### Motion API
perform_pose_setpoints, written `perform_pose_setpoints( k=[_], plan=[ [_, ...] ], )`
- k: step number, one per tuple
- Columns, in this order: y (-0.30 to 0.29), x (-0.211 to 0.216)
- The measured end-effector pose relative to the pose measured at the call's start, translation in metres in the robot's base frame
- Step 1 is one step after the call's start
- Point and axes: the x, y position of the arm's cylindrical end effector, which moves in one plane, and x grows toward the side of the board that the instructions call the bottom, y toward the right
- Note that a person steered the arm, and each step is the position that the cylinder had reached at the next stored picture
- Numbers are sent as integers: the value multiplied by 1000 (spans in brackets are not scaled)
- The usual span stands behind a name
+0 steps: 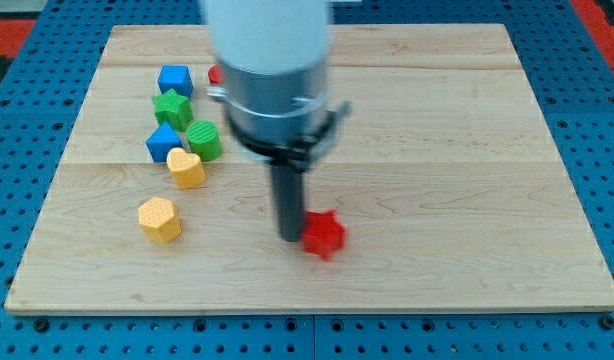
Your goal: Push the yellow pentagon into red star
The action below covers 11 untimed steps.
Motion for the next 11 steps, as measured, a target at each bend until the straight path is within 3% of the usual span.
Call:
perform_pose_setpoints(
  k=[2, 4, 6, 7, 8, 9, 11],
  plan=[
    [108, 13],
    [-34, 60],
    [-223, 37],
    [-182, -9],
    [-157, -17],
    [-203, -40],
    [-66, -33]
  ],
)
